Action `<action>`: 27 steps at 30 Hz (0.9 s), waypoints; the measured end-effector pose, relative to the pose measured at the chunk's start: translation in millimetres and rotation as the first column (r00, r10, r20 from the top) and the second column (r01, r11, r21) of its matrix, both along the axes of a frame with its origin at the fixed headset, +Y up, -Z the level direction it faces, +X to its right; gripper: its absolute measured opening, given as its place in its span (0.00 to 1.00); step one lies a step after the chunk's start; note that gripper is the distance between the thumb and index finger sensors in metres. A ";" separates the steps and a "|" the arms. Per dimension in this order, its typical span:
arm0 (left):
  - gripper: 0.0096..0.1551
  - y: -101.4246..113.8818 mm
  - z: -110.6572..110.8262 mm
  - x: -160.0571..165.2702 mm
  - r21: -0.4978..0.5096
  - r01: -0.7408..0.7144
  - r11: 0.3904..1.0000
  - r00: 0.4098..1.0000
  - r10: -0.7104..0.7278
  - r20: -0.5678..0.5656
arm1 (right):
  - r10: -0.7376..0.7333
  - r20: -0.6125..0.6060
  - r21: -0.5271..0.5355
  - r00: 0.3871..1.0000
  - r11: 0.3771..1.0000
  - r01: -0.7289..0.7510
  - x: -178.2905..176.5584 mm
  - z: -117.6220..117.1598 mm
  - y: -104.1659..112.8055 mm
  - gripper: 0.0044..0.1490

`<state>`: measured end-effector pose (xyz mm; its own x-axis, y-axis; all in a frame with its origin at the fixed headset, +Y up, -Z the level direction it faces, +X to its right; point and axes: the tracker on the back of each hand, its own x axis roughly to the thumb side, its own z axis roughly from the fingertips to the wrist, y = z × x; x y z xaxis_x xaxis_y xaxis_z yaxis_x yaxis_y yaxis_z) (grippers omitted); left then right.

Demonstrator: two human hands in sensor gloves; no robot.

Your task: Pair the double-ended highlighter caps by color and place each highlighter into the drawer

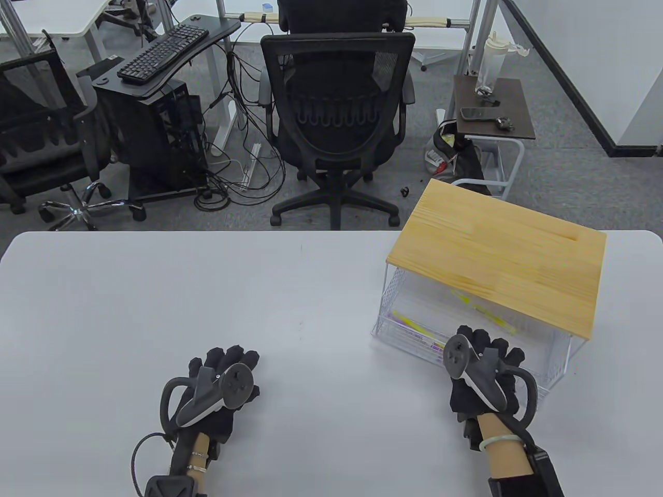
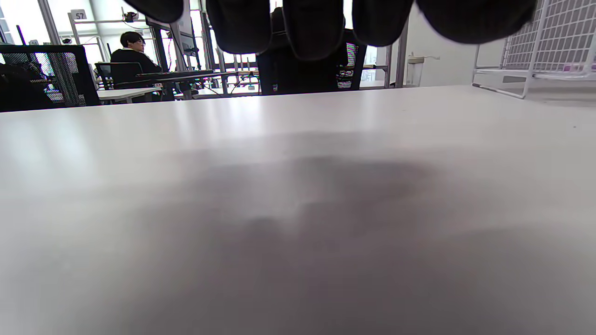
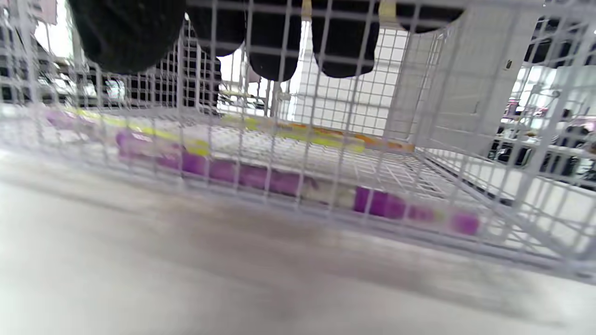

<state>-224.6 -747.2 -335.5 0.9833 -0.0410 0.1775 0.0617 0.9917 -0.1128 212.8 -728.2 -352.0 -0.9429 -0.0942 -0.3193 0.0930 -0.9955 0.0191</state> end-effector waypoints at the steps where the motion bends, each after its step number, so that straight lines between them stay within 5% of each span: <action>1: 0.41 -0.9 -0.4 0.7 -0.004 0.002 1.000 1.000 -0.002 0.002 | 0.020 0.011 0.002 1.000 1.000 -0.020 0.1 -1.9 -2.6 0.31; 8: 0.40 -7.1 -3.2 3.1 -0.029 0.016 0.999 1.000 -0.016 0.007 | 0.021 0.000 0.131 1.000 0.991 -0.021 -1.8 -1.1 -5.0 0.24; 27: 0.40 -5.0 -1.7 6.2 -0.009 0.024 1.000 1.000 -0.024 0.018 | 0.061 0.043 0.186 0.997 0.980 -0.068 -4.2 -5.2 -5.3 0.22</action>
